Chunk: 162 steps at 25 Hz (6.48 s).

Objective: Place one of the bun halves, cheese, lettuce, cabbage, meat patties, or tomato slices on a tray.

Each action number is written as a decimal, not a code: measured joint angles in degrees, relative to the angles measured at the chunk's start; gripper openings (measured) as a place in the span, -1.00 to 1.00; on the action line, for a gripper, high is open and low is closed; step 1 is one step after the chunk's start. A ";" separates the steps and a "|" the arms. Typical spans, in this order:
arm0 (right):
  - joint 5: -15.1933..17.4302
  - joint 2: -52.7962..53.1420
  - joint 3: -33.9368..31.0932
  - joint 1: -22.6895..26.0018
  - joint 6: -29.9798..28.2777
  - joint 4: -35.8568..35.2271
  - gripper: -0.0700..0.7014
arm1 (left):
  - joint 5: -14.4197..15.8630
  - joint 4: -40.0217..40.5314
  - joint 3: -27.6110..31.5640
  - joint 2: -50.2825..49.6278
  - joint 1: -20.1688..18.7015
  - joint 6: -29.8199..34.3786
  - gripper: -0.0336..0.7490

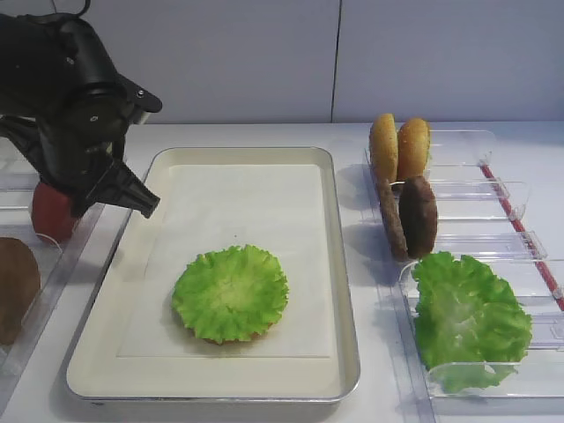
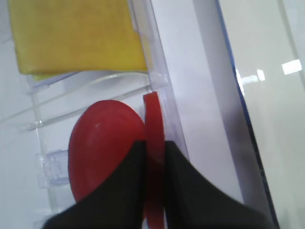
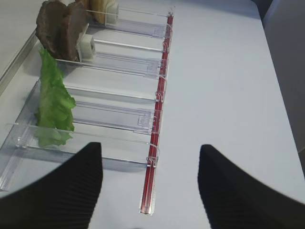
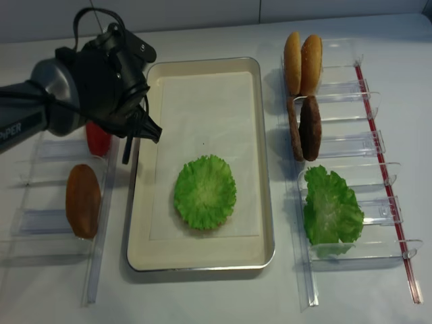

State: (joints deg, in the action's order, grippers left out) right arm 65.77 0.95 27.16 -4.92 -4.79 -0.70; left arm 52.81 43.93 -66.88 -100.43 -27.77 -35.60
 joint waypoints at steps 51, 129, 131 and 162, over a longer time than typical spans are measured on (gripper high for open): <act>0.00 0.00 0.00 0.00 -0.10 0.00 0.36 | -6.87 -87.14 16.49 29.86 13.10 59.34 -0.81; 0.00 0.00 0.00 0.00 0.00 0.00 0.35 | 0.85 -115.46 19.82 3.36 18.46 86.82 0.35; 0.00 0.00 0.00 0.00 0.00 0.00 0.35 | 1.08 -114.32 18.67 3.36 18.46 86.39 0.35; 0.00 0.00 0.00 0.00 0.00 0.00 0.35 | 4.35 -97.49 9.92 3.36 19.82 77.26 0.34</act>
State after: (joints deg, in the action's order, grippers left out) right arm 65.77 0.95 27.16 -4.92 -4.79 -0.70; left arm 57.16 -53.55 -56.96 -97.07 -7.95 41.66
